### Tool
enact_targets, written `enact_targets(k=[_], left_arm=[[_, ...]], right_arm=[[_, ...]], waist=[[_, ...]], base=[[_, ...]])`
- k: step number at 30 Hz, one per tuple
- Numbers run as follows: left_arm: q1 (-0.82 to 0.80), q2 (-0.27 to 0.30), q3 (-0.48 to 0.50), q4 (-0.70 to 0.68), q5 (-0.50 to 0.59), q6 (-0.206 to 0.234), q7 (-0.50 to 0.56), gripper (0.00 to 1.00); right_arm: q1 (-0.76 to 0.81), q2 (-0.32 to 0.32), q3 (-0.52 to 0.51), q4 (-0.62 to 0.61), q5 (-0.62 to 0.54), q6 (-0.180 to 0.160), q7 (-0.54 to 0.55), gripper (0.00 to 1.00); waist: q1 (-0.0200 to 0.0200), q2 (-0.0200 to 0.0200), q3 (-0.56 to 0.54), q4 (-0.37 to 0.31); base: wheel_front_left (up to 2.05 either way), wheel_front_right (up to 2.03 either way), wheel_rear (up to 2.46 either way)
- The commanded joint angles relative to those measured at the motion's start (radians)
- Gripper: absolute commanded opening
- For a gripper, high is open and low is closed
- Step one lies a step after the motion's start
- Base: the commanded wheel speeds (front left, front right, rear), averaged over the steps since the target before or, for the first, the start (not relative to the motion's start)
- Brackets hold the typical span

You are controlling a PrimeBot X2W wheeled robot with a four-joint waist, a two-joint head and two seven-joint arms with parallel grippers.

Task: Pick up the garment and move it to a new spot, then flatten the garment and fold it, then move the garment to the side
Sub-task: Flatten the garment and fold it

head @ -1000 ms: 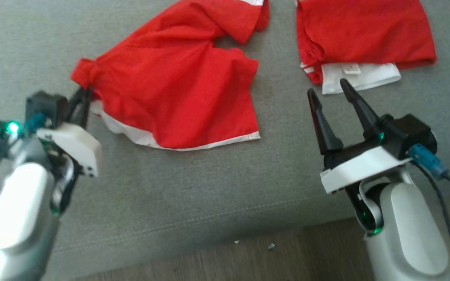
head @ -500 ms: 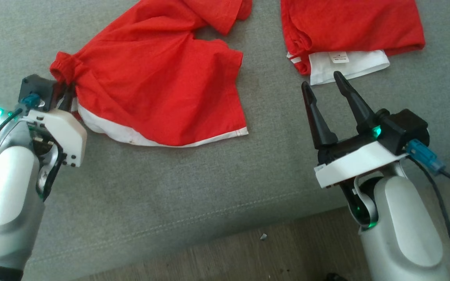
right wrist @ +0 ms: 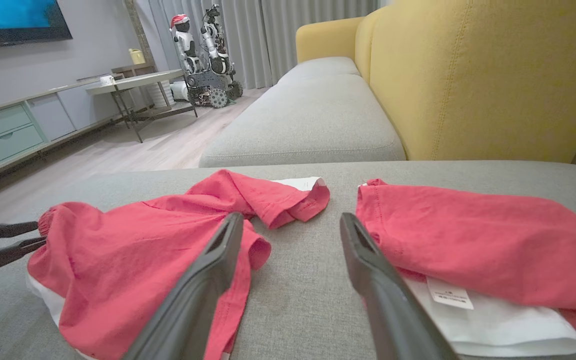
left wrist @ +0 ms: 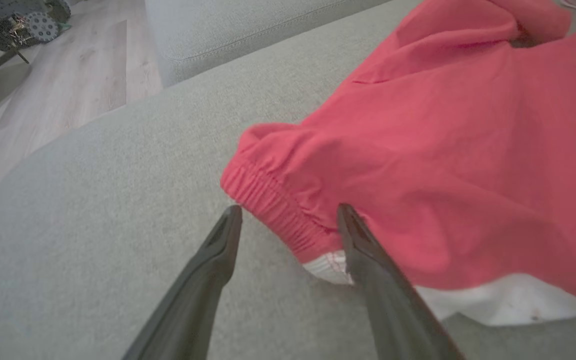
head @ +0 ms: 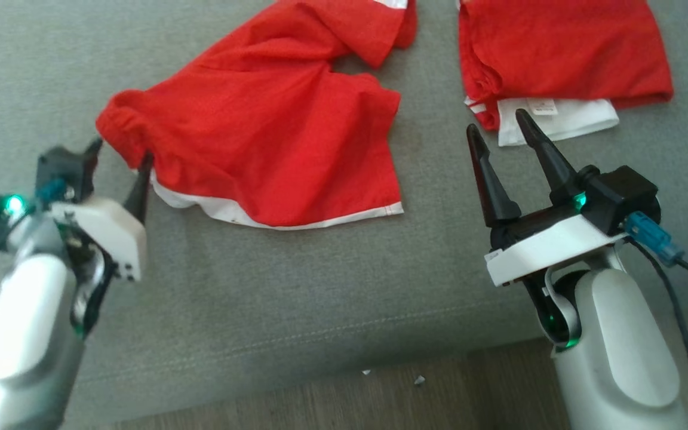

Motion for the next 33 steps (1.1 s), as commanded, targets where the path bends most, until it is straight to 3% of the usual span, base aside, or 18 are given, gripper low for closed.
enact_targets(k=[1,10,17,24,33], left_arm=[[-0.022,0.031,0.047,-0.037,-0.005,0.004,-0.009,1.0],[0.096,0.025,0.055,-0.162,-0.063,0.008,-0.005,1.0],[0.203,-0.041,0.116,-0.232,-0.147,0.043,-0.148,1.0],[0.258,-0.115,0.147,-0.208,-0.183,0.07,-0.253,1.0],[0.176,-0.085,0.116,-0.075,-0.141,0.062,-0.221,1.0]], right_arm=[[-0.006,0.01,0.019,-0.035,-0.01,0.006,0.0,1.0],[0.011,0.01,0.019,-0.051,-0.016,0.006,0.02,1.0],[0.041,0.01,0.019,-0.064,0.0,0.006,0.019,1.0],[0.058,0.01,0.024,-0.08,0.031,0.006,0.024,1.0],[0.049,0.01,0.035,-0.089,0.024,0.006,0.026,1.0]], waist=[[0.0,0.0,-0.013,0.012],[0.0,0.0,-0.05,0.051],[0.0,0.0,-0.071,0.06],[0.0,0.0,-0.069,0.055],[0.0,0.0,-0.046,0.031]], base=[[0.0,0.0,0.0],[0.0,0.0,0.0],[0.0,0.0,0.0],[0.0,0.0,0.0],[0.0,0.0,0.0]])
